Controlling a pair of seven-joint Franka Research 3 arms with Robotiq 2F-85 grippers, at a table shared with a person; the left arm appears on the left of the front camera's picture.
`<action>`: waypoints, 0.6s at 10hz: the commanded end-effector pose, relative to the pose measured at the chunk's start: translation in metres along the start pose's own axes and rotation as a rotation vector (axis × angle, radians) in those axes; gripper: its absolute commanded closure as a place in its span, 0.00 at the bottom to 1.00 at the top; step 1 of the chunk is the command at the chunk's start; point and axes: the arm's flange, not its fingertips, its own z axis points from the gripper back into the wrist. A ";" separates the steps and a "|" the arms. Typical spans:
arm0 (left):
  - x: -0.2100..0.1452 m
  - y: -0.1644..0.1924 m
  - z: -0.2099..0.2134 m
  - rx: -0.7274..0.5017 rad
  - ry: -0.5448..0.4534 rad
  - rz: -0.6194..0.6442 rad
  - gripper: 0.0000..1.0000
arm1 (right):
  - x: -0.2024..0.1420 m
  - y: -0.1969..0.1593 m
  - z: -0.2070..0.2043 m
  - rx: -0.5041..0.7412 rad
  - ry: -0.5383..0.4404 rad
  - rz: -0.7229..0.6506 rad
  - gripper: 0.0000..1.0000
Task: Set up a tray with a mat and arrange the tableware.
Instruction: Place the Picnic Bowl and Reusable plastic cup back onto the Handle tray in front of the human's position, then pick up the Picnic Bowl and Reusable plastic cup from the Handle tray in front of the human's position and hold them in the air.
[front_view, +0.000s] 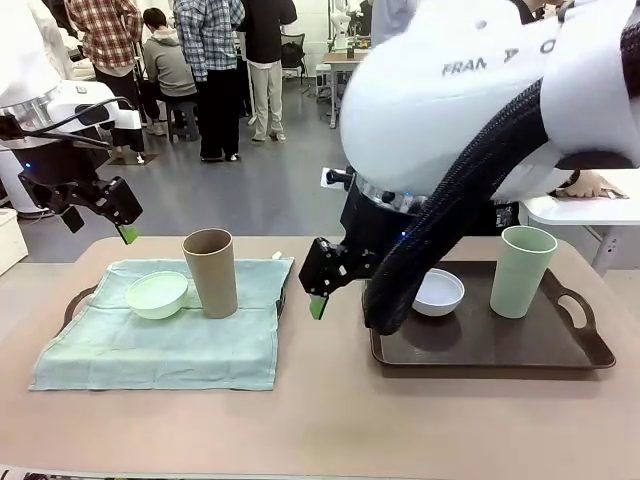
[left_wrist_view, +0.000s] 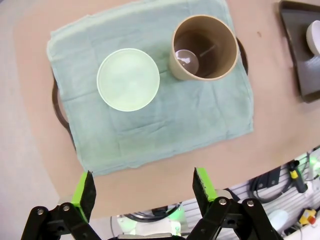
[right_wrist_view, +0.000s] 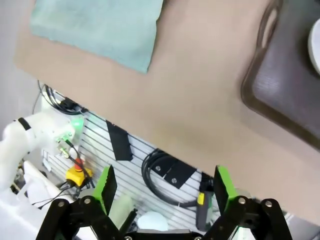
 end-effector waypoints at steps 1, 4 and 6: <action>0.000 -0.002 0.000 -0.002 -0.001 0.001 0.54 | -0.005 -0.004 0.003 0.016 -0.012 0.029 0.00; 0.000 -0.002 0.000 -0.002 -0.001 0.001 0.54 | -0.005 -0.004 0.003 0.016 -0.012 0.029 0.00; 0.000 -0.002 0.000 -0.002 -0.001 0.001 0.54 | -0.005 -0.004 0.003 0.016 -0.012 0.029 0.00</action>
